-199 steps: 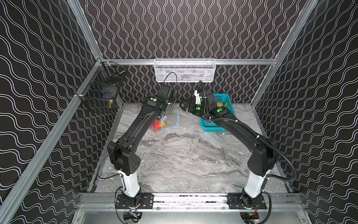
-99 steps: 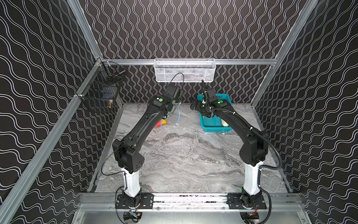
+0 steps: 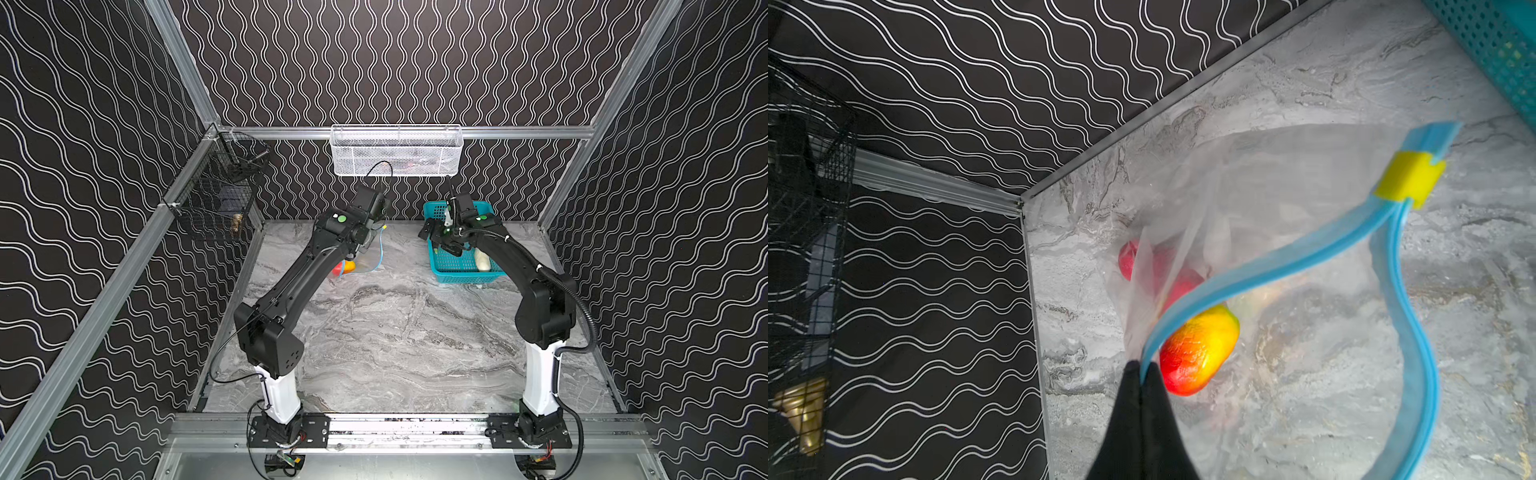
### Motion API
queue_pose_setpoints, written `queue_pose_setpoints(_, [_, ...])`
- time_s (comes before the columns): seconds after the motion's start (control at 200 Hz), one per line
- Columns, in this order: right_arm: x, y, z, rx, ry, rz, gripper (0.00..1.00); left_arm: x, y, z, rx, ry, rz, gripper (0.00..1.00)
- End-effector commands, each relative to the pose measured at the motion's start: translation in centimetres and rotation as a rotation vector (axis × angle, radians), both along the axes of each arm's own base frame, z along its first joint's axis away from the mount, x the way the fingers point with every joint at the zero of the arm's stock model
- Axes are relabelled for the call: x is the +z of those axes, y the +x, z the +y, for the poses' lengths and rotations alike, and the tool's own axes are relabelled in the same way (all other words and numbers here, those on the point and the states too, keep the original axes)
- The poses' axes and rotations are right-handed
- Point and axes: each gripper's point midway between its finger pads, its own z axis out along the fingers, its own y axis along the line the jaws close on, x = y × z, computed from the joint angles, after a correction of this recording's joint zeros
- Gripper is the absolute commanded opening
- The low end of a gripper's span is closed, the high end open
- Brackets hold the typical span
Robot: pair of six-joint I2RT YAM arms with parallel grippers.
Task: Place the food in the zip-top bag and seal the zipper
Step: 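Withdraw the right gripper from the bag back over the basket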
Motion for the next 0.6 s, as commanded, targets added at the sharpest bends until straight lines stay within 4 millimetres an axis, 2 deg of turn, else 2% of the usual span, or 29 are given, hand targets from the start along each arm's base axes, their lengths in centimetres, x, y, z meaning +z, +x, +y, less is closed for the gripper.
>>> queue_pose_setpoints(0.0, [-0.2, 0.1, -1.0, -0.019, -0.071, -0.012, 0.99, 0.3, -0.2, -0.1, 0.002, -0.054, -0.016, 0.00])
queue_pose_setpoints(0.135, [-1.0, 0.8, -3.0, -0.074, -0.158, 0.018, 0.99, 0.0, -0.5, 0.6, 0.011, -0.083, -0.011, 0.00])
queue_pose_setpoints(0.285, [-1.3, 1.6, -3.4, -0.051, -0.162, 0.056, 0.99, -0.8, -0.6, 1.2, 0.024, -0.080, -0.012, 0.00])
queue_pose_setpoints(0.44, [-1.7, 2.8, -5.6, -0.099, -0.190, 0.068, 0.99, -1.3, -0.9, 0.9, 0.012, -0.114, 0.009, 0.00])
queue_pose_setpoints(0.596, [-1.7, 3.2, -8.1, -0.179, -0.199, 0.056, 0.99, -1.6, -0.9, 1.1, 0.014, -0.121, 0.015, 0.00])
